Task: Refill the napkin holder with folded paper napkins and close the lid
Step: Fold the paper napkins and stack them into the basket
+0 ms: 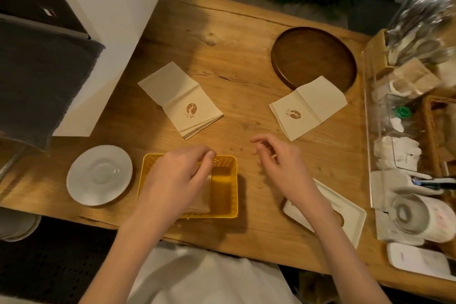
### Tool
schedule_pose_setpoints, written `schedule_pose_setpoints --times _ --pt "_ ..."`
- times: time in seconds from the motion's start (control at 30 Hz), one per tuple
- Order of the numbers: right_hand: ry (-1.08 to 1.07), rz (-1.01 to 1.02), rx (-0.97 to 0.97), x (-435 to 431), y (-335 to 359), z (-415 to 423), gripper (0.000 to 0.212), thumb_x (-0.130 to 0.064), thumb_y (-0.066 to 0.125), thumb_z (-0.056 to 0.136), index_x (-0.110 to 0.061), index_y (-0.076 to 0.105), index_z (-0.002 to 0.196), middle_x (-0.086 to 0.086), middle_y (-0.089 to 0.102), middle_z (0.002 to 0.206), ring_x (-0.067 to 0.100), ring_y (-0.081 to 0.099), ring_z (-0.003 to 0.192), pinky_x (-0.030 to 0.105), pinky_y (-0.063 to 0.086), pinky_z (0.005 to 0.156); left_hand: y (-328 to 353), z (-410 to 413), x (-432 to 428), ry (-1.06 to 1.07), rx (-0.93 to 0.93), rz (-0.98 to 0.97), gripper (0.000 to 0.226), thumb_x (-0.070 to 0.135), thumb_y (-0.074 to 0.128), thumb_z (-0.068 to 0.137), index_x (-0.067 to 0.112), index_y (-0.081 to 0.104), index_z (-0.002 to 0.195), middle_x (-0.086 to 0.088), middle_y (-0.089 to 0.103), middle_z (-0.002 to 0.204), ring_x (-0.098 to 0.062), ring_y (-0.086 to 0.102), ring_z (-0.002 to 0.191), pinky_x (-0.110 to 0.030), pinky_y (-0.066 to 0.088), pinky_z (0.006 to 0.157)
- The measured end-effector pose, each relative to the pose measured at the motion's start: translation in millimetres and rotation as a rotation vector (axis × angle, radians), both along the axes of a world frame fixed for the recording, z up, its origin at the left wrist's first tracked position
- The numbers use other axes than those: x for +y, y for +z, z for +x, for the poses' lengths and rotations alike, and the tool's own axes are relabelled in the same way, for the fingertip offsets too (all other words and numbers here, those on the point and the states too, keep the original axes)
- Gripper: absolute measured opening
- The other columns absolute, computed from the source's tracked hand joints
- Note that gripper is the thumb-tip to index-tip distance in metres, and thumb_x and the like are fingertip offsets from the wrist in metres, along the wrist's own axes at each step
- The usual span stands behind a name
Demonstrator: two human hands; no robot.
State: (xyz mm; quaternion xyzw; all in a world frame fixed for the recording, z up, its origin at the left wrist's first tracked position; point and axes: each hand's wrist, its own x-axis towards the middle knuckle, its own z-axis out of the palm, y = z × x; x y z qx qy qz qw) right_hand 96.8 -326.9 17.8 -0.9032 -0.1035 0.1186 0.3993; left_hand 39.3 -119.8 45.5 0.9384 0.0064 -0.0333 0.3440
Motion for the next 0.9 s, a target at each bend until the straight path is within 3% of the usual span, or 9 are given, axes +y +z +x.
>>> schedule_pose_setpoints --times 0.2,0.33,0.43,0.57,0.7,0.9 --pt "-0.103 -0.001 0.043 -52 -24 18 0.018 -0.021 0.05 0.098 -0.029 0.065 0.107 -0.014 0.066 0.088 0.001 0.062 0.079 0.022 0.051 0.067 -15 6 -32 -0.005 0.036 -0.039 0.038 0.045 0.035 0.095 0.025 0.068 0.099 0.01 0.071 0.085 -0.01 0.064 0.079 -0.041 0.053 0.067" --pt "-0.241 -0.025 -0.046 -82 -39 38 0.016 -0.017 0.052 0.096 -0.023 0.066 0.1 -0.011 0.063 0.078 0.001 0.057 0.069 0.025 0.048 0.061 -24 7 -47 0.023 0.035 -0.028 0.033 0.041 0.041 0.098 0.024 0.069 0.101 0.012 0.07 0.088 -0.007 0.064 0.08 -0.039 0.054 0.068" --pt "-0.345 -0.049 -0.091 -101 -47 57 0.015 -0.021 0.054 0.096 -0.018 0.064 0.107 -0.004 0.064 0.086 0.006 0.059 0.073 0.034 0.056 0.068 -26 8 -52 0.088 0.006 0.014 0.028 0.035 0.043 0.1 0.023 0.069 0.1 0.011 0.069 0.088 -0.009 0.064 0.08 -0.038 0.055 0.066" --pt "-0.399 -0.105 -0.15 -121 -57 84 0.02 -0.022 0.055 0.096 -0.014 0.06 0.113 0.004 0.064 0.099 0.01 0.058 0.081 0.026 0.053 0.069 -28 8 -57 0.151 0.015 -0.033 0.022 0.033 0.046 0.097 0.025 0.067 0.098 0.012 0.068 0.083 -0.008 0.063 0.077 -0.04 0.053 0.065" --pt "-0.414 -0.238 -0.192 -128 -71 100 0.025 -0.024 0.055 0.097 -0.014 0.056 0.121 0.004 0.057 0.113 0.012 0.056 0.088 0.028 0.049 0.073 -33 8 -59 0.169 0.009 -0.042 0.017 0.033 0.047 0.097 0.027 0.063 0.095 0.013 0.065 0.076 -0.007 0.061 0.07 -0.042 0.052 0.061" --pt "-0.443 -0.282 -0.167 -131 -95 105 0.034 -0.03 0.056 0.096 -0.015 0.054 0.127 0.005 0.052 0.121 0.015 0.057 0.092 0.033 0.052 0.079 -36 10 -63 0.184 0.001 -0.021 0.015 0.032 0.047 0.098 0.027 0.06 0.093 0.012 0.063 0.073 -0.006 0.059 0.068 -0.042 0.051 0.06"
